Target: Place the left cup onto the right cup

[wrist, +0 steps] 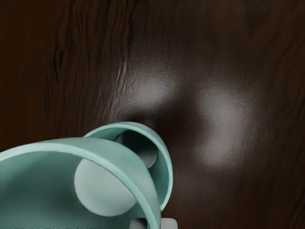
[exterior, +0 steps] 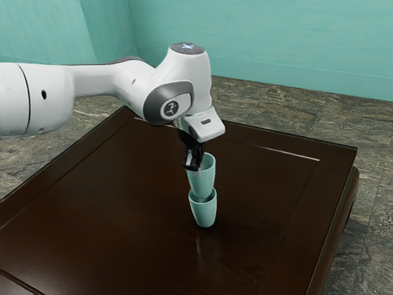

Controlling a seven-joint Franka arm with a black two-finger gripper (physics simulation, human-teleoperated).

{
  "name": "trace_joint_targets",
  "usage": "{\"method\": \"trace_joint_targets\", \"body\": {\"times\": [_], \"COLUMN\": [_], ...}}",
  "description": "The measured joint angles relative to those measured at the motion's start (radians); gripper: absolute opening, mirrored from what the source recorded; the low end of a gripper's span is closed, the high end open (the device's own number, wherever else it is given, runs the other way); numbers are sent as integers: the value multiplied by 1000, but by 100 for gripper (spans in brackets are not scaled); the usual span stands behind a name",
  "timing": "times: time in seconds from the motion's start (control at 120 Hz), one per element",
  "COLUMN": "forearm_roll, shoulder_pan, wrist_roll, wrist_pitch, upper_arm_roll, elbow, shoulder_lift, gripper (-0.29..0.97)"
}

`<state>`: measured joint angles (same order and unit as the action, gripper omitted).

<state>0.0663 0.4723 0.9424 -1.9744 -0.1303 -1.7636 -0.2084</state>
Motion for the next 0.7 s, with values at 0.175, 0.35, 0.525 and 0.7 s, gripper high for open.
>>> {"method": "trace_joint_targets", "body": {"times": [0.175, 0.35, 0.525, 0.7], "forearm_roll": [-1, -4, -7, -8], "shoulder_pan": [2, 2, 2, 2], "wrist_roll": [-2, -6, -7, -8], "wrist_pitch": [-7, -13, -15, -16], "upper_arm_roll": [0, 0, 0, 0], "elbow": [0, -1, -2, -2], "shoulder_lift": [-8, -11, -11, -9], "gripper": [-11, -10, 28, 50]}}
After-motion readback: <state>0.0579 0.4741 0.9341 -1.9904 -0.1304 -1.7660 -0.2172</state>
